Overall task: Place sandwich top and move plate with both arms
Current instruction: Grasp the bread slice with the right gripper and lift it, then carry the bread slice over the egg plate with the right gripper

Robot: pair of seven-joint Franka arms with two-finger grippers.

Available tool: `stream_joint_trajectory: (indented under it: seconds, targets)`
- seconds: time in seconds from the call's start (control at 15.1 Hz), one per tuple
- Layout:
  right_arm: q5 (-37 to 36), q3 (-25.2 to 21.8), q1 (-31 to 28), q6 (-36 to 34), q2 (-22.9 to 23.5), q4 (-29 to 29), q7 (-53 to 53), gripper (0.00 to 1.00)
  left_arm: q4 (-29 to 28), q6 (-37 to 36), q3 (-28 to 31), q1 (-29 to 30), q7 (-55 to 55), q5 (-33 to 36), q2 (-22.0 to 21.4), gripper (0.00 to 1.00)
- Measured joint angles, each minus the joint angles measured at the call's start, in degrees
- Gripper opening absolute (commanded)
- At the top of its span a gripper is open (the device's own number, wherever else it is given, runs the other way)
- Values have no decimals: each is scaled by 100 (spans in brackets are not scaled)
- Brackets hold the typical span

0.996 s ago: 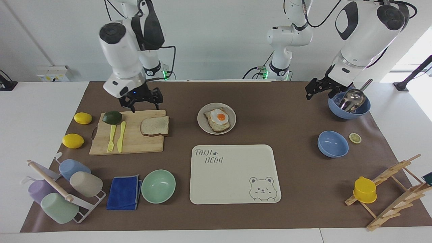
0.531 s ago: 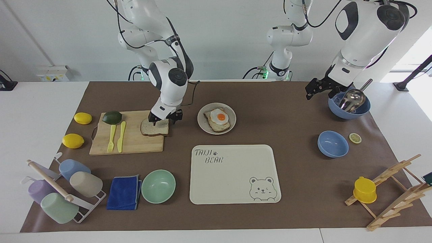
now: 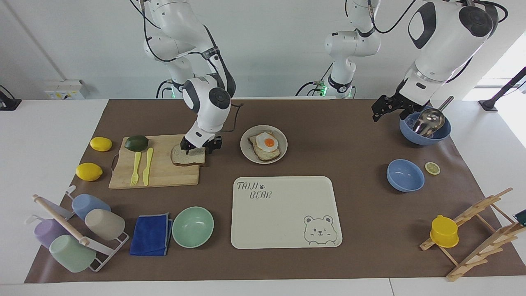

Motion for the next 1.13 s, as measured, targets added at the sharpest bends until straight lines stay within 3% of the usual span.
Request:
stream_joint_trajectory:
  seconds: [0.46,0.6,0.86,1.13]
  targets:
    - [0,1,0,21,93,-19,11,90,0,0,0,0,0,0,0,100]
    - [0,1,0,21,121,-25,11,72,0,0,0,0,0,0,0,100]
    - [-85,3,49,-55,116,-10,11,0,0,0,0,0,0,0,0,100]
    - [-101,5,280,-307,64,72,11,0,0,0,0,0,0,0,0,100]
